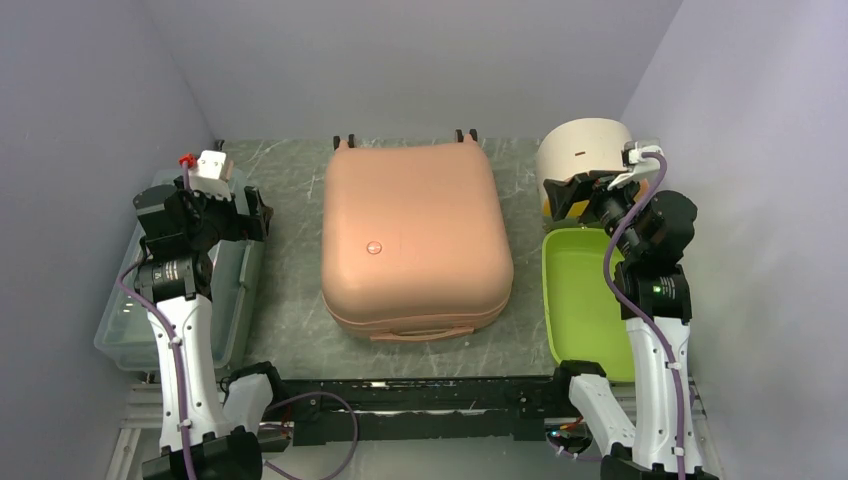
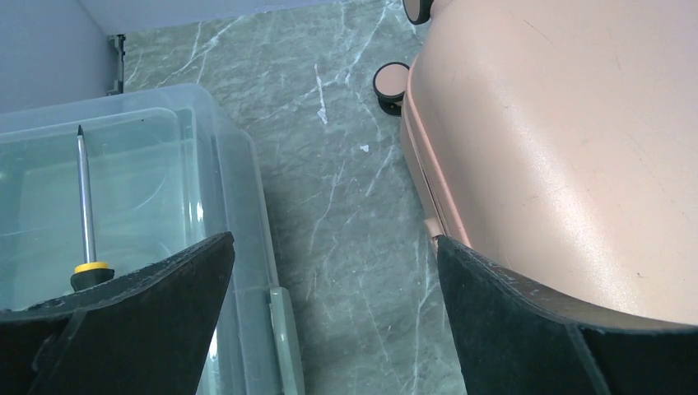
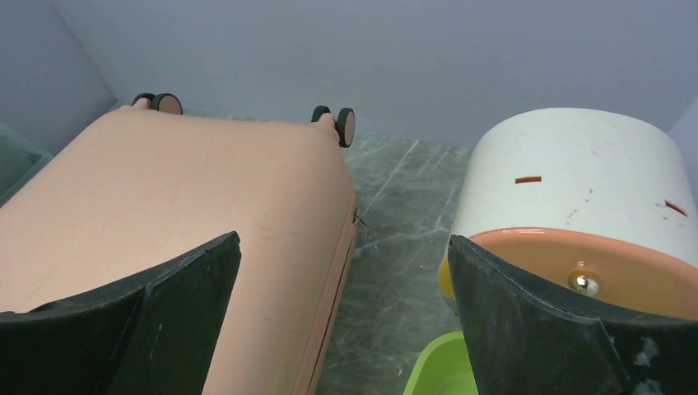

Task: Open, take out, and arrange the luggage
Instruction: Adjust the luggage at the center of the board.

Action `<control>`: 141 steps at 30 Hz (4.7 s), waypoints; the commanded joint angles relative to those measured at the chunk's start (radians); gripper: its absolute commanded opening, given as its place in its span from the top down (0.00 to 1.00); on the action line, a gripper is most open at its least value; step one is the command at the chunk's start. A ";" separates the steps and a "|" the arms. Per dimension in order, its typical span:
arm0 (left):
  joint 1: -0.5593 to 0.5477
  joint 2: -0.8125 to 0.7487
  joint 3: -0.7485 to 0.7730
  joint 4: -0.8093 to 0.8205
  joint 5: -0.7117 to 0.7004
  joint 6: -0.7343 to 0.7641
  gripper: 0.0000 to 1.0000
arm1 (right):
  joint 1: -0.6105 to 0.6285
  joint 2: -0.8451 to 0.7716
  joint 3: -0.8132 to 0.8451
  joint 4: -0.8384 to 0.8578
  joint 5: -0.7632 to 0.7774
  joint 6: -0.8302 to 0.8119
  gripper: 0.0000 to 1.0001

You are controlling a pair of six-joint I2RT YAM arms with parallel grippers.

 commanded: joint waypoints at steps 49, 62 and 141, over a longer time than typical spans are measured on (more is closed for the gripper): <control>-0.387 0.354 0.032 -0.077 0.252 0.225 0.02 | 0.249 0.032 -0.262 -0.294 -0.382 -0.566 0.00; -0.545 0.369 -0.067 -0.182 0.255 0.310 0.04 | 0.390 0.184 -0.244 -0.019 0.216 -0.413 0.00; -0.488 1.190 0.724 -0.107 -0.084 0.096 0.35 | 0.618 -0.183 -0.569 -0.050 0.511 -0.746 0.00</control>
